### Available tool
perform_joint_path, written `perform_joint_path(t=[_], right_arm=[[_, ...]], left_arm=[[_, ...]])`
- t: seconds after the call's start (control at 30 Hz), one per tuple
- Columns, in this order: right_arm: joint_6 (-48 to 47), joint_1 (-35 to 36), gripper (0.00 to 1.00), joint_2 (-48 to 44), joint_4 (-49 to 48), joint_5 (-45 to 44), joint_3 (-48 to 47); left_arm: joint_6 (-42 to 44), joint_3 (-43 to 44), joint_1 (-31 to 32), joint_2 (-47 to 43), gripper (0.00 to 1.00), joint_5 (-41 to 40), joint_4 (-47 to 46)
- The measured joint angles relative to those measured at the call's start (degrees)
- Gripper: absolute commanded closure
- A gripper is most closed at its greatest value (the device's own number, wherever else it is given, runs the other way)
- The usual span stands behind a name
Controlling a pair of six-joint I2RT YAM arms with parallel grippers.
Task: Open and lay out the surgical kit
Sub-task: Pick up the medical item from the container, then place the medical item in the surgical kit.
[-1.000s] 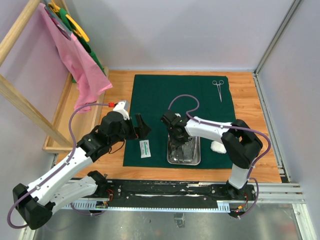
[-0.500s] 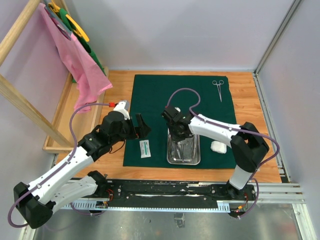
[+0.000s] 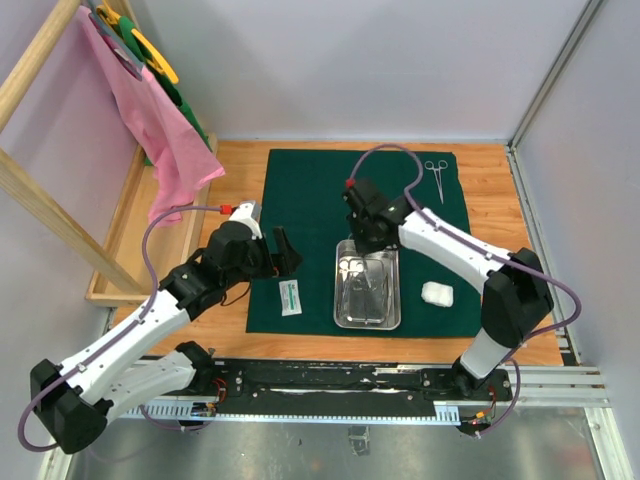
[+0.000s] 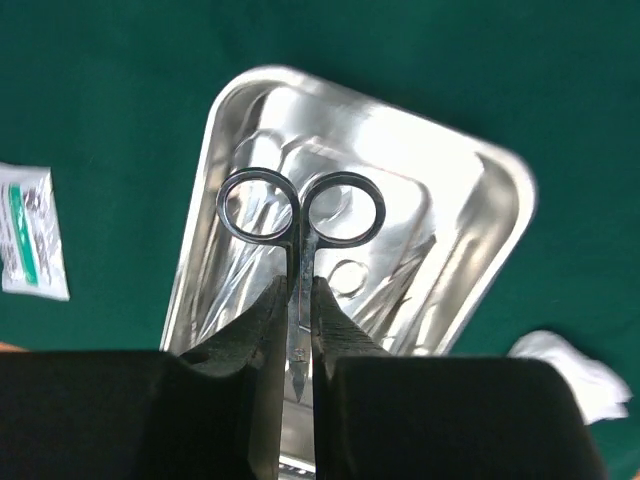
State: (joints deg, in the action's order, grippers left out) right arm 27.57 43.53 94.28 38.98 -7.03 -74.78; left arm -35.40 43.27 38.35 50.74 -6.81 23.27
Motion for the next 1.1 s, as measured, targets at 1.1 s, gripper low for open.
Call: perform_joint_path(t=[1.1], right_arm=[[-21.51, -36.22, 0.87, 47.21, 0.5, 8.11, -51.74]], left_arm=[[1.14, 1.4, -2.32, 19.32, 0.01, -0.5, -9.46]])
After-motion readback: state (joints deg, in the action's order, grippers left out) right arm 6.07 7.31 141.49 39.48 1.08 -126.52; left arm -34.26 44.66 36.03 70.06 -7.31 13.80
